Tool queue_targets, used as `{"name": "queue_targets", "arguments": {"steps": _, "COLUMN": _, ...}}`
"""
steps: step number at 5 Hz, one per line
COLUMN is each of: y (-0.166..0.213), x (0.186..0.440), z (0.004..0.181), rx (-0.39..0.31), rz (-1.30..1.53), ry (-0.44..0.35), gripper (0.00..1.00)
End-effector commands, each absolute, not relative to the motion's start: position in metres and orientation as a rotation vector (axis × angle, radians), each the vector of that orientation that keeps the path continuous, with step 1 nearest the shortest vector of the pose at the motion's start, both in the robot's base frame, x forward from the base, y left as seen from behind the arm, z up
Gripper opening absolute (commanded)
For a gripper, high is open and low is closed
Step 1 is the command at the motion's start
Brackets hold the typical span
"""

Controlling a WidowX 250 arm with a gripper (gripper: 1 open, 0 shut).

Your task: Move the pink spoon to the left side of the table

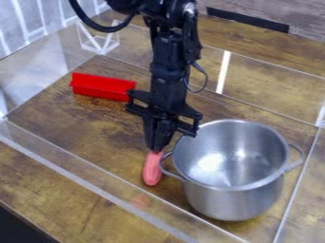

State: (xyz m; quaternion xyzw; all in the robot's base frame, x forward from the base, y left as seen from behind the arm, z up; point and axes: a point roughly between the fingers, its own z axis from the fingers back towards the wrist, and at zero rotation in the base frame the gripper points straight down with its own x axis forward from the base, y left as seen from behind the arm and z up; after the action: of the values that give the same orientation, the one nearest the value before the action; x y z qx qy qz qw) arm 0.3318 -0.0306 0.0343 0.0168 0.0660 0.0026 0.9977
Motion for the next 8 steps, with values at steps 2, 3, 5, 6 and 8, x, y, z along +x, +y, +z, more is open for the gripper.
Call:
{"name": "queue_targets", "arguments": {"steps": 2, "y": -0.030, "x": 0.338, "z": 0.046, "rx": 0.067, "rz": 0.011, "ry": 0.118, "gripper": 1.00}}
{"name": "queue_targets", "arguments": {"steps": 3, "y": -0.028, "x": 0.339, "z": 0.043, "rx": 0.066, "rz": 0.015, "ry": 0.122, "gripper": 0.00}}
{"name": "queue_targets", "arguments": {"steps": 5, "y": -0.021, "x": 0.344, "z": 0.044, "rx": 0.070, "rz": 0.033, "ry": 0.132, "gripper": 1.00}}
{"name": "queue_targets", "arguments": {"steps": 6, "y": -0.014, "x": 0.347, "z": 0.043, "rx": 0.076, "rz": 0.047, "ry": 0.137, "gripper": 1.00}}
{"name": "queue_targets", "arguments": {"steps": 8, "y": -0.011, "x": 0.349, "z": 0.048, "rx": 0.070, "rz": 0.055, "ry": 0.145, "gripper": 0.00}}
